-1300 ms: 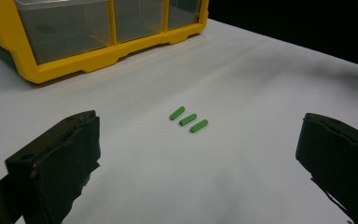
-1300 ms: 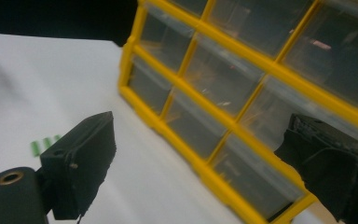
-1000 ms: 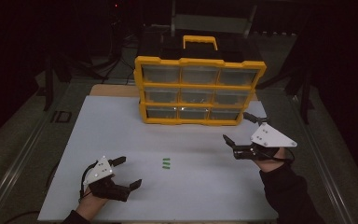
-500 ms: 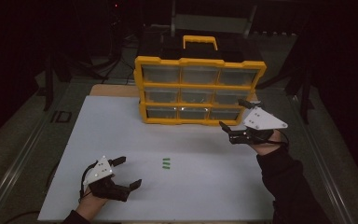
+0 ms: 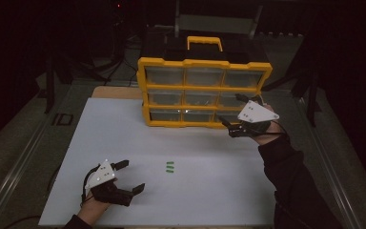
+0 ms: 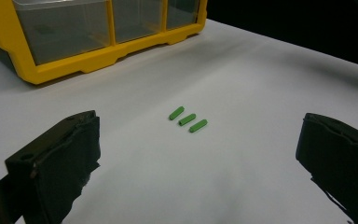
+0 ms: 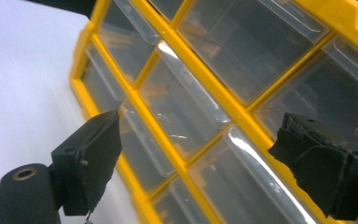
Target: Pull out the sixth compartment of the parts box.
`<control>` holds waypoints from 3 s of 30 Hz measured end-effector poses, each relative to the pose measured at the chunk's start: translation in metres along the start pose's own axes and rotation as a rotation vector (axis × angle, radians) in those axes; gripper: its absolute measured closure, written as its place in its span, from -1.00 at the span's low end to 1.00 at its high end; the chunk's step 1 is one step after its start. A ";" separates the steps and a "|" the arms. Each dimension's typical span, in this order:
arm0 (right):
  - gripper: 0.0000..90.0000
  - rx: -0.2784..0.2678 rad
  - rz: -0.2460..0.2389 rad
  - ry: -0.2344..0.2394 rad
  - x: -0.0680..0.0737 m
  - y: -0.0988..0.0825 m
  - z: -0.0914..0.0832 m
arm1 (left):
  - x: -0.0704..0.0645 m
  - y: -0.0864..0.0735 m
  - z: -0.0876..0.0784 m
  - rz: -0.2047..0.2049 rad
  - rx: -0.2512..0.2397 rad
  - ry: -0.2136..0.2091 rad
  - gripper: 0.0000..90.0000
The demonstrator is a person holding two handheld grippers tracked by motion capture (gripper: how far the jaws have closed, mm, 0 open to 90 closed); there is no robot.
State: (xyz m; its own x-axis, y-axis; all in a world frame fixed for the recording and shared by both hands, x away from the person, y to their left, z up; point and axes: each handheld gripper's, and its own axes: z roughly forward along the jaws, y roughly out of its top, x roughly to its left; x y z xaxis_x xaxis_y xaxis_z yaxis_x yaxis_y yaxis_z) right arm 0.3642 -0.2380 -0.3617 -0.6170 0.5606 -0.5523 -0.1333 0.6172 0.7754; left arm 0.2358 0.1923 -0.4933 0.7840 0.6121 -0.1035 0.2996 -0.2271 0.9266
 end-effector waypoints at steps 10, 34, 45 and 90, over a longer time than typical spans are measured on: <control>-0.35 0.015 -0.045 -0.012 -0.014 -0.008 0.015 | 0.001 0.000 0.000 -0.002 0.001 -0.003 -1.00; 0.24 0.058 -0.290 -0.060 -0.021 -0.020 0.054 | 0.002 -0.001 0.000 -0.005 0.003 -0.003 -1.00; 0.34 0.076 -0.365 -0.067 -0.017 -0.026 0.061 | 0.001 -0.001 0.000 -0.003 0.005 -0.004 -1.00; 0.64 0.165 -0.513 0.024 -0.008 -0.012 0.041 | 0.001 -0.001 0.001 -0.001 0.006 -0.012 -1.00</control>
State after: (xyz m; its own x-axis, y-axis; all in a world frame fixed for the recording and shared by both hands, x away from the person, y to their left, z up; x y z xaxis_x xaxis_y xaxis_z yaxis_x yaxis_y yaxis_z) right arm 0.4022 -0.2273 -0.3787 -0.5223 0.1524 -0.8390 -0.3003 0.8880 0.3483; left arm 0.2366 0.1921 -0.4946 0.7903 0.6031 -0.1085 0.3032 -0.2309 0.9245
